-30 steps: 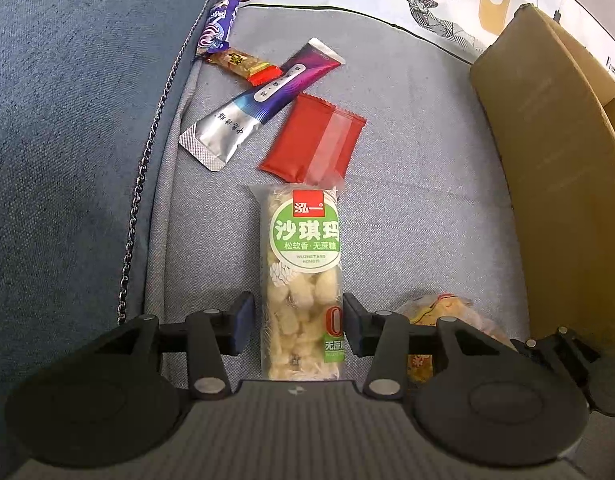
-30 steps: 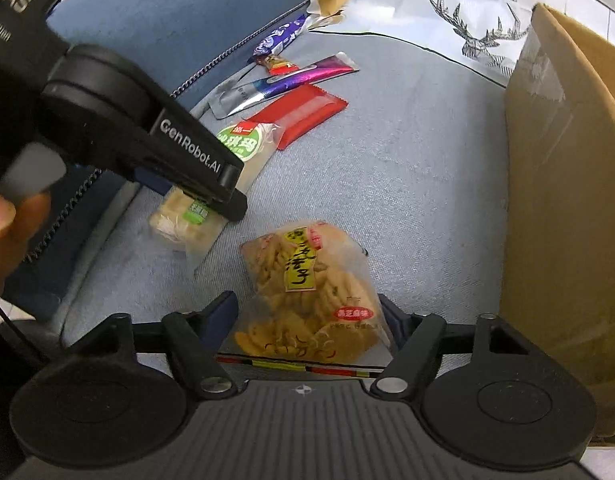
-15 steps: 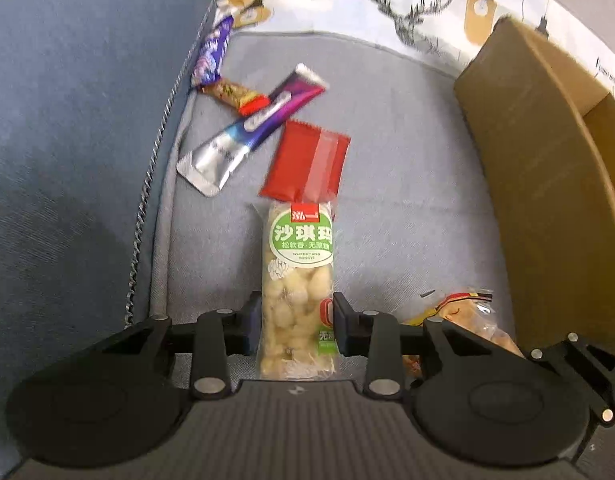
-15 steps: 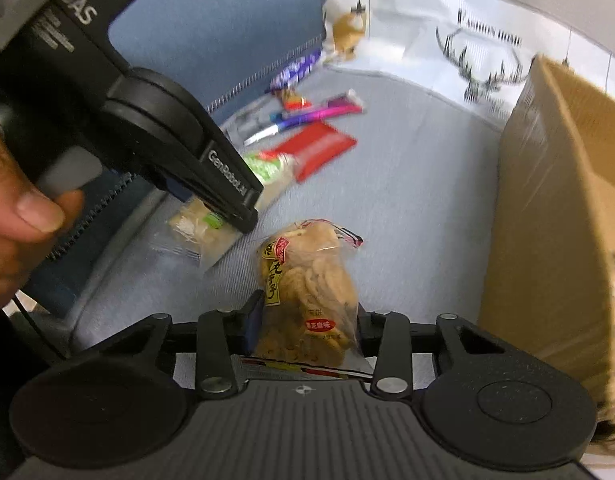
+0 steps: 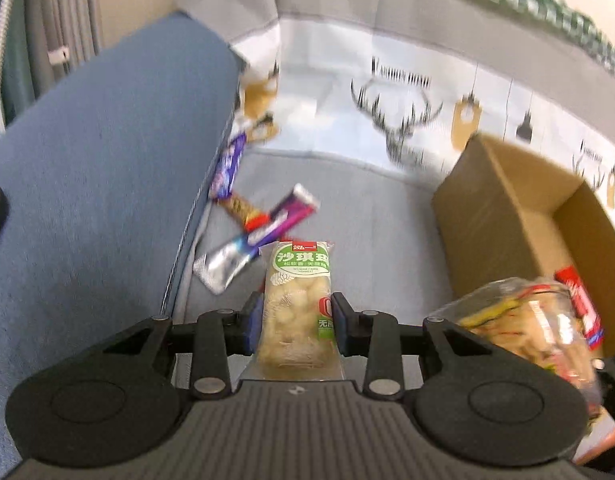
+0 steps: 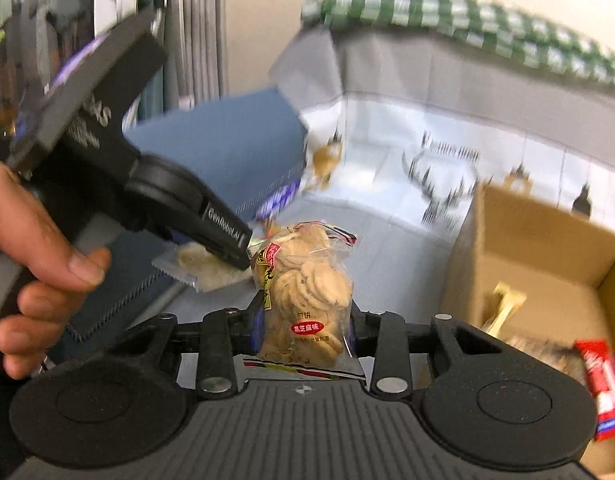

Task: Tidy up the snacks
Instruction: 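Lift and carry white bar and cookie bag over the box with both tools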

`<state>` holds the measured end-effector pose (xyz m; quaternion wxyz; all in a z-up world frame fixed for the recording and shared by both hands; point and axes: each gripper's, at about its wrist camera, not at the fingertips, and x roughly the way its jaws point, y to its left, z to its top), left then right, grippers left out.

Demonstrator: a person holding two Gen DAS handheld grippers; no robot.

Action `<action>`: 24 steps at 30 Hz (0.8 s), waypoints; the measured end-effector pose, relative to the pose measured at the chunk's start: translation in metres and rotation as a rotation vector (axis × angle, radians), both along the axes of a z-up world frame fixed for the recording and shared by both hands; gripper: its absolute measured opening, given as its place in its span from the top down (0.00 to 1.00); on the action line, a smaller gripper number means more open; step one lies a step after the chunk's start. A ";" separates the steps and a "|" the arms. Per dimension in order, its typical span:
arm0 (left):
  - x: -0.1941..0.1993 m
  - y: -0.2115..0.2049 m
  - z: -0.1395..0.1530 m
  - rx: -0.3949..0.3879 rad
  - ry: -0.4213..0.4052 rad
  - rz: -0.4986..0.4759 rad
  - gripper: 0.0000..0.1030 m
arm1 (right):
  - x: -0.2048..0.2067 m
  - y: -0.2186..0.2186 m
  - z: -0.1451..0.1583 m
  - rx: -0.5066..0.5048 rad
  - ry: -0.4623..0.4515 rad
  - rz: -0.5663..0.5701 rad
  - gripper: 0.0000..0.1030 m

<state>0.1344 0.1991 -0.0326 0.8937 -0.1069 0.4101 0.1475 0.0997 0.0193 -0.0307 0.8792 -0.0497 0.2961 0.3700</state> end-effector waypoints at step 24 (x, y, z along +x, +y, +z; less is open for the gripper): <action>0.031 -0.077 0.014 0.069 -0.177 -0.054 0.62 | 0.038 -0.107 0.034 0.172 -0.056 -0.150 0.63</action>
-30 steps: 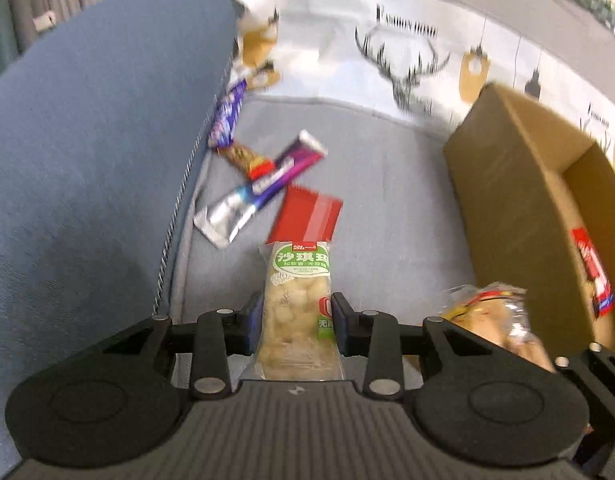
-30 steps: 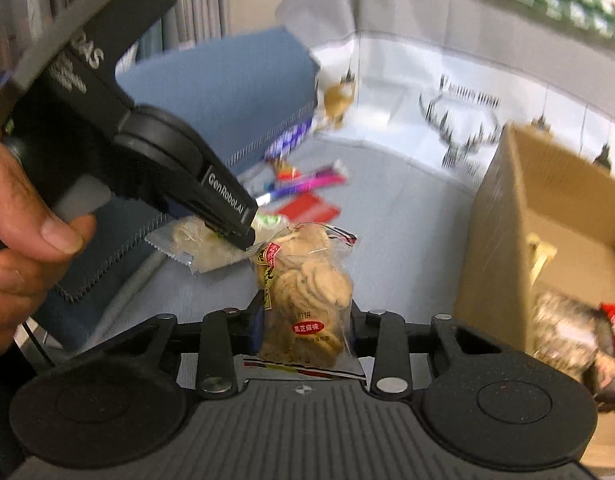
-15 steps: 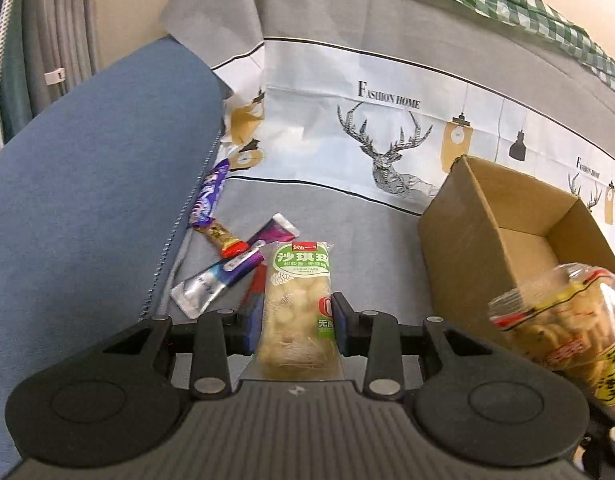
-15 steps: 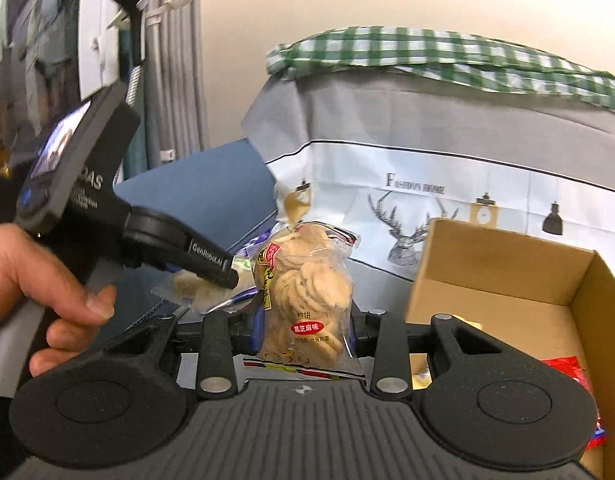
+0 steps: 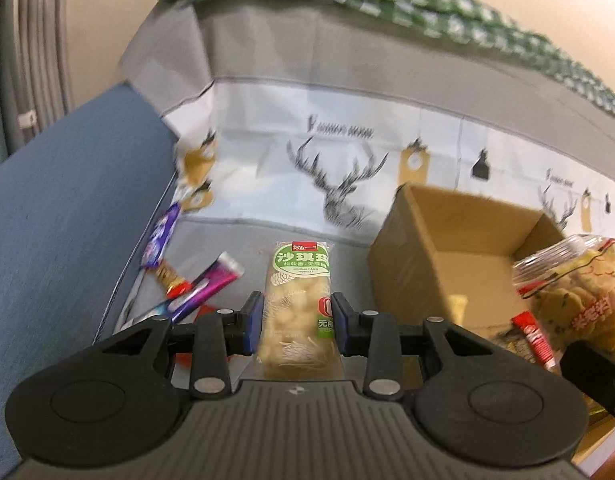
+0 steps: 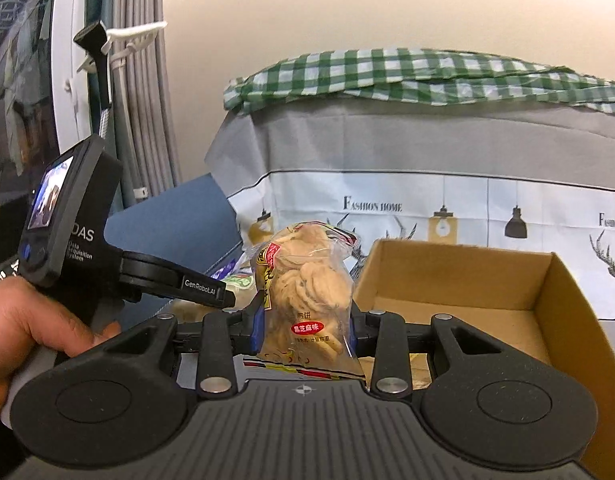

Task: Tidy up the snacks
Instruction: 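Lift and carry white bar and cookie bag over the box with both tools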

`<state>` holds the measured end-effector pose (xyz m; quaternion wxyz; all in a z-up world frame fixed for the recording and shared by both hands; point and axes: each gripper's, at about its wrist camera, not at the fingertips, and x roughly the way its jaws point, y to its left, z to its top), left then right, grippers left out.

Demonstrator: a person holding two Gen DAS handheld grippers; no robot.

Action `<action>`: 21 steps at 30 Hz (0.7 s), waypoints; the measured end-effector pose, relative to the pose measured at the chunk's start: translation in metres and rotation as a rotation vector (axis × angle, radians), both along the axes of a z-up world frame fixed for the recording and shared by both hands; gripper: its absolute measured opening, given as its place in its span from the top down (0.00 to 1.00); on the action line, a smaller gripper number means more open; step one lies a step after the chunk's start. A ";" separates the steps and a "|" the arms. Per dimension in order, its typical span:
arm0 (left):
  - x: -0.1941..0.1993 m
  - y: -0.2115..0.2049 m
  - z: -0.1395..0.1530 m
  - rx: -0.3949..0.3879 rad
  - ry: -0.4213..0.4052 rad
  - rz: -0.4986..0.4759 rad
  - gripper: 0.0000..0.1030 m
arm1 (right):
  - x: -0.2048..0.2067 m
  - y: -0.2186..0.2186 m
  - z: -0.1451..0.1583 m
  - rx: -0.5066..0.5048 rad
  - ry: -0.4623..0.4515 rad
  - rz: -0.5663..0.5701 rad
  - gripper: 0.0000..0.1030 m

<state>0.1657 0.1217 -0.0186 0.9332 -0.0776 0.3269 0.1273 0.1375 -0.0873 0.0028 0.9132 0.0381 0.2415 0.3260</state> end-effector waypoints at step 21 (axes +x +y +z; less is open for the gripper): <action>0.033 -0.105 0.025 0.039 -0.276 -0.265 0.62 | 0.042 -0.084 -0.012 0.037 0.047 -0.346 0.63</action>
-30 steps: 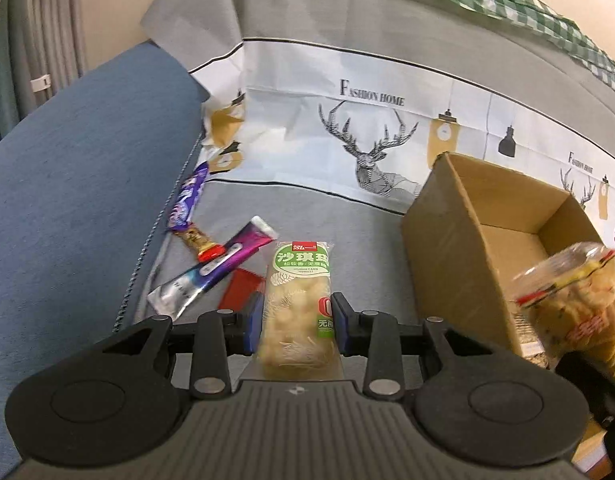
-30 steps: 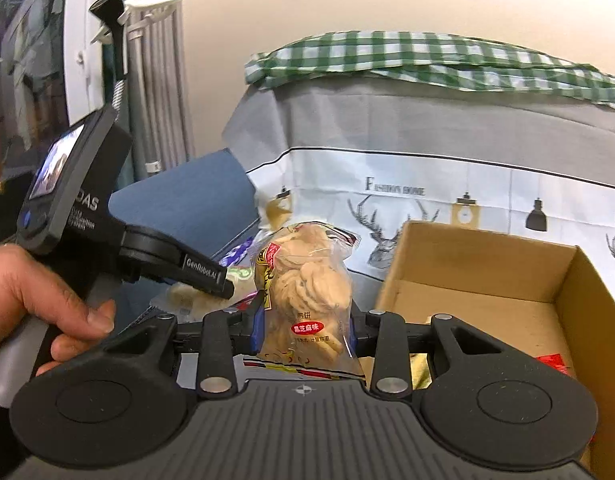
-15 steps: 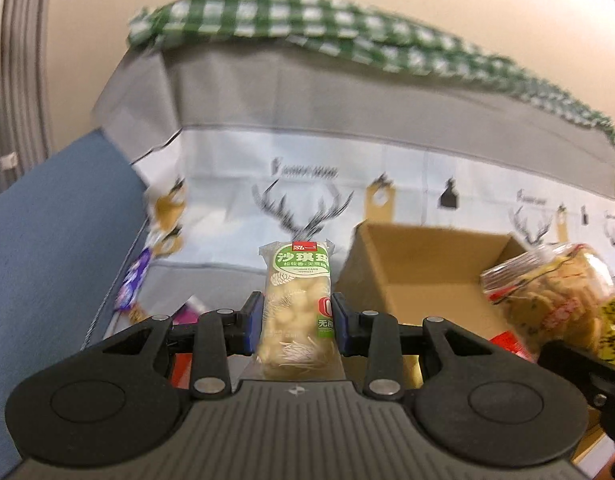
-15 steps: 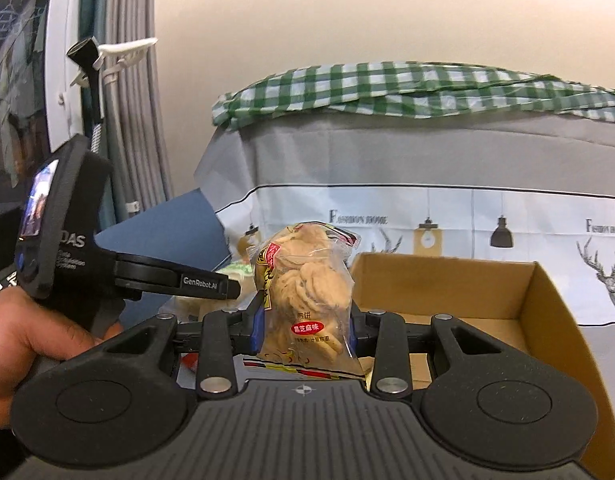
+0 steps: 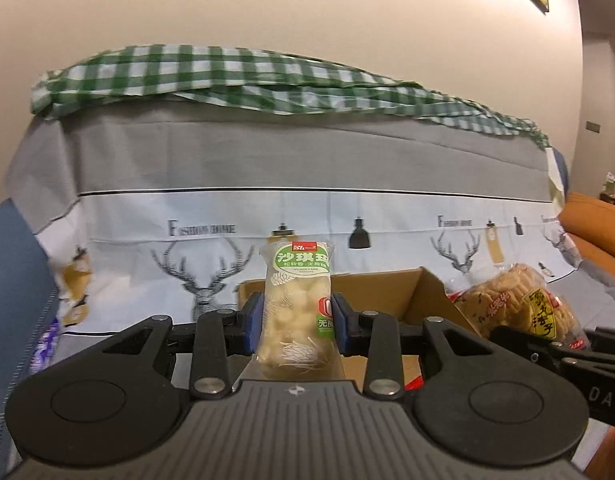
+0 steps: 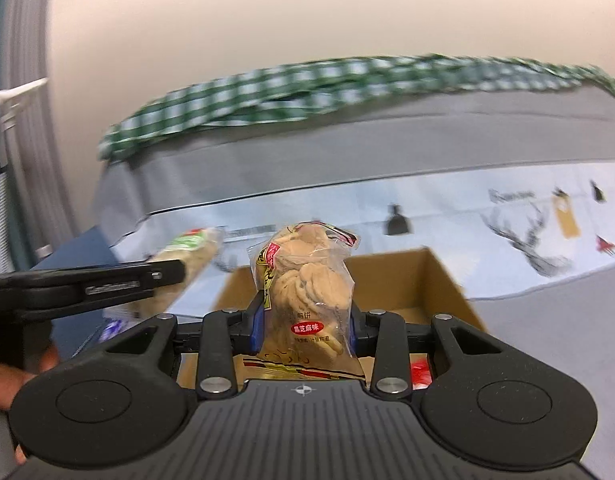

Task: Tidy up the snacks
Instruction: 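Lift and carry white bar and cookie bag over the box with both tools, then open right tool dropping cookie bag into box while left tool releases white bar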

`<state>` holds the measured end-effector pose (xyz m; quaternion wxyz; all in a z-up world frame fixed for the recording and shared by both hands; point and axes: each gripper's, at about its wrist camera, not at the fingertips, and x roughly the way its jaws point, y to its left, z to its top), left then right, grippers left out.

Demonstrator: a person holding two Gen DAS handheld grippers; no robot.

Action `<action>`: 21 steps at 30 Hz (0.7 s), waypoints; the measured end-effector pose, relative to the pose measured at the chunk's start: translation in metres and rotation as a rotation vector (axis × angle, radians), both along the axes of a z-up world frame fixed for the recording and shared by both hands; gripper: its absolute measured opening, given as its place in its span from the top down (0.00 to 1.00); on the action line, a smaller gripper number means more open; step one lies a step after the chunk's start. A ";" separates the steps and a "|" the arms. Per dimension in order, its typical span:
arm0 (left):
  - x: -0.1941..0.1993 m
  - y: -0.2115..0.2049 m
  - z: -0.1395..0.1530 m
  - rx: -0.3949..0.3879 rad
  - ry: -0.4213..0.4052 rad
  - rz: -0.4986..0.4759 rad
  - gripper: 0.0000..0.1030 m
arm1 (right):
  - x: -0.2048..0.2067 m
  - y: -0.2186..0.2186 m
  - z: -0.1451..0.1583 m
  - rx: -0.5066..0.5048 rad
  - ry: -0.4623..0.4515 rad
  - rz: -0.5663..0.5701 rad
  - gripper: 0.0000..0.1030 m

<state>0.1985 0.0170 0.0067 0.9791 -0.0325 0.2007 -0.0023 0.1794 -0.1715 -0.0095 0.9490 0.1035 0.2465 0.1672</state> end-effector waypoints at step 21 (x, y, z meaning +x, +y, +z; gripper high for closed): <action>0.030 -0.021 -0.007 -0.070 0.025 -0.069 0.75 | 0.018 -0.013 -0.016 0.028 0.062 -0.203 0.63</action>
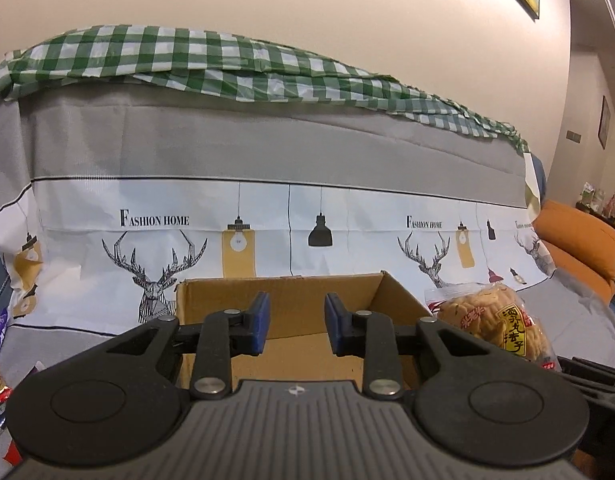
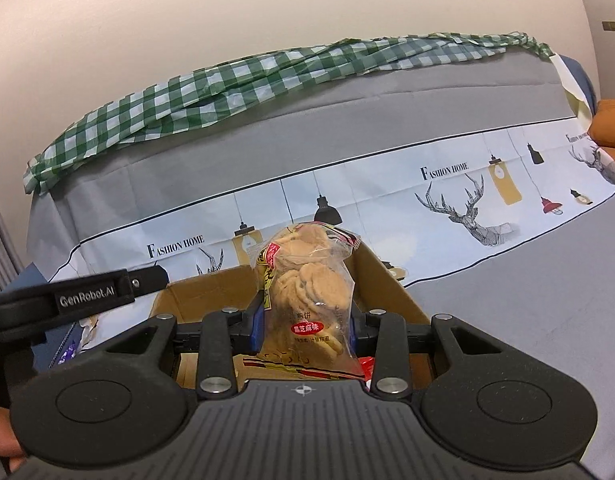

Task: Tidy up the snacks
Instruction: 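Open right tool dropping cookie bag into box while left tool releases white bar, then move both open tools back down to the remaining snacks on the sofa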

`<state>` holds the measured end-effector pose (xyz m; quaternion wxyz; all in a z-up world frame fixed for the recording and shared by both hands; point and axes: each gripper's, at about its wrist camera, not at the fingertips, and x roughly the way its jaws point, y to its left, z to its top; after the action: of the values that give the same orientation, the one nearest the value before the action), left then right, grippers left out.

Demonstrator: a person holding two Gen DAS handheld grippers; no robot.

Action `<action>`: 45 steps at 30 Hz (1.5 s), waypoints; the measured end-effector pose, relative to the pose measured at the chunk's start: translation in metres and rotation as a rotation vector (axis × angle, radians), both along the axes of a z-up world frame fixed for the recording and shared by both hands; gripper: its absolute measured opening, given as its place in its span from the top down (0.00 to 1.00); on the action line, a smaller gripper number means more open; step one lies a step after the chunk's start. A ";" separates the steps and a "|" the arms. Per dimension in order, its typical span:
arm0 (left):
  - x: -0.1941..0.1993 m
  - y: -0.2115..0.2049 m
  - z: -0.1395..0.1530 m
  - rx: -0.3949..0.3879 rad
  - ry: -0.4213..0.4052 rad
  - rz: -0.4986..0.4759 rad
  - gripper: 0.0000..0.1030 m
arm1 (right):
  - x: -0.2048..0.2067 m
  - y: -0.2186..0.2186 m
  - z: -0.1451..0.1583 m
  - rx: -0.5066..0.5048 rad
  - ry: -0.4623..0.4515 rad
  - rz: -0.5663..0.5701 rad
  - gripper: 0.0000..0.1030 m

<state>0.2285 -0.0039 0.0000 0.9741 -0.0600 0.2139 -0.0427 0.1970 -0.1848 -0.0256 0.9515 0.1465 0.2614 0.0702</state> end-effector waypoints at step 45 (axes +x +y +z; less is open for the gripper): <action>-0.079 0.214 -0.060 0.222 0.328 0.289 0.94 | -0.060 0.165 0.008 0.046 -0.087 0.477 0.85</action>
<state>0.1490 0.2096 -0.0604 0.9230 0.0115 0.3616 0.1310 0.1375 -0.0198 -0.0179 0.9148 0.0991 0.2457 0.3051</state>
